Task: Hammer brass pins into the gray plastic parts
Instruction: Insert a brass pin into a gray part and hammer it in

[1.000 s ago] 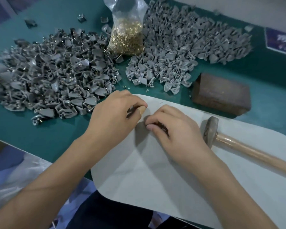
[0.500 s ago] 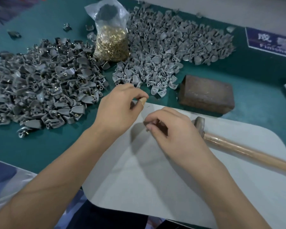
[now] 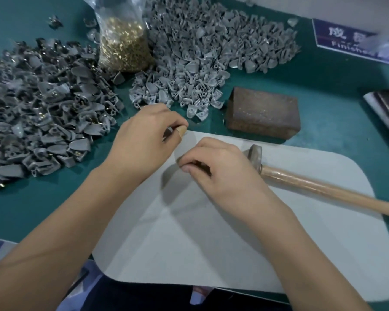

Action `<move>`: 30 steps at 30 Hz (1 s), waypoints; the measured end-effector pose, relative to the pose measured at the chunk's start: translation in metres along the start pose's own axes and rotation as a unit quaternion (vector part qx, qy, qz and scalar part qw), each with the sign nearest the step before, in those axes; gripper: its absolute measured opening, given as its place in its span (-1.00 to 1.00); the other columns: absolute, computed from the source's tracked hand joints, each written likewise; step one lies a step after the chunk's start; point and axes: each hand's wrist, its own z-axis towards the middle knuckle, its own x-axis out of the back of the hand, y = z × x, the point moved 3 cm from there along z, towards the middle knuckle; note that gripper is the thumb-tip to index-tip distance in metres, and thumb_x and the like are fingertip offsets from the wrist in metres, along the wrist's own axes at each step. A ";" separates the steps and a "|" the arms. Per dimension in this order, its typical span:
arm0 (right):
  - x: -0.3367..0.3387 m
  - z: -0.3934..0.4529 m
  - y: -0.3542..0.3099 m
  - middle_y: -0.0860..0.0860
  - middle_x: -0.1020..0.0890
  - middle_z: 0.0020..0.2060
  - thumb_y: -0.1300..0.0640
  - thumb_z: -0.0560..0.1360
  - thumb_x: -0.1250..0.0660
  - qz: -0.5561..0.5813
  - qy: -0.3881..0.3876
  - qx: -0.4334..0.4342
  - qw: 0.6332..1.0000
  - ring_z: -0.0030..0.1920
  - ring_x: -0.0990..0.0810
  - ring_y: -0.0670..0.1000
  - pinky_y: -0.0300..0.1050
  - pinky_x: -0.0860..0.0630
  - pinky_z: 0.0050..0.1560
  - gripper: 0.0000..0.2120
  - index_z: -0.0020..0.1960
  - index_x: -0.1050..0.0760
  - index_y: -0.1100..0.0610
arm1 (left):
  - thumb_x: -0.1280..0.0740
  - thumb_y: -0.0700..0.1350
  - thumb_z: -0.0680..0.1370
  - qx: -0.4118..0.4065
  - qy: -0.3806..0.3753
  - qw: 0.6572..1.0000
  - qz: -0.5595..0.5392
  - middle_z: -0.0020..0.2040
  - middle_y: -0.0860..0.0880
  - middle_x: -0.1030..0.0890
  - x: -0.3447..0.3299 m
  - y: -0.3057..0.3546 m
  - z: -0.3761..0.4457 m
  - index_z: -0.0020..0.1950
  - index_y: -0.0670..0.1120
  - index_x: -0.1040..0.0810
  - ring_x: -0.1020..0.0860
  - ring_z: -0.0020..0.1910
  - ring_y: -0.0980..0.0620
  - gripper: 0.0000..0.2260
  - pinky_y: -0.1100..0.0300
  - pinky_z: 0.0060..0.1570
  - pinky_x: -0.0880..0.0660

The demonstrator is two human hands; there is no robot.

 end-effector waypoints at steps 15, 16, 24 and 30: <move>0.034 -0.010 0.014 -0.11 -0.54 -0.26 0.28 0.50 -0.41 0.100 0.223 -0.068 0.967 -0.24 -0.51 -0.08 -0.29 -0.38 -0.23 -0.85 -0.13 -0.47 0.09 | -0.40 -0.04 0.58 -0.025 -0.068 0.990 0.119 0.03 0.05 -0.58 -0.012 0.045 0.055 0.07 0.03 -0.57 -0.52 0.11 -0.02 -0.90 0.10 -0.10 -0.42; 0.039 -0.011 0.018 -0.11 -0.56 -0.27 0.30 0.48 -0.42 0.109 0.261 -0.081 0.956 -0.24 -0.52 -0.09 -0.34 -0.38 -0.24 -0.83 -0.13 -0.48 0.07 | -0.40 -0.08 0.58 -0.026 -0.074 0.991 0.106 0.01 0.04 -0.57 -0.014 0.044 0.055 0.06 -0.01 -0.57 -0.52 0.09 -0.04 -0.92 0.09 -0.09 -0.42; 0.064 -0.011 0.044 -0.05 -0.69 -0.10 0.30 0.56 -0.41 0.088 0.393 -0.108 0.909 -0.06 -0.63 -0.07 -0.18 -0.54 0.03 -0.86 0.05 -0.67 0.12 | -0.50 -0.15 0.52 -0.030 0.014 0.992 -0.118 -0.20 0.17 -0.62 -0.017 0.074 0.071 -0.02 -0.01 -0.73 -0.55 -0.18 0.23 -0.93 0.52 -0.13 -0.37; 0.076 -0.016 0.057 -0.03 -0.61 -0.07 0.27 0.60 -0.34 0.115 0.401 -0.132 0.899 0.00 -0.58 -0.09 -0.23 -0.49 0.06 -0.86 0.02 -0.61 0.06 | -0.50 -0.07 0.52 -0.034 0.001 0.988 -0.152 -0.24 0.09 -0.60 -0.047 0.094 0.083 -0.14 -0.01 -0.69 -0.50 -0.22 0.17 -0.95 0.32 -0.23 -0.36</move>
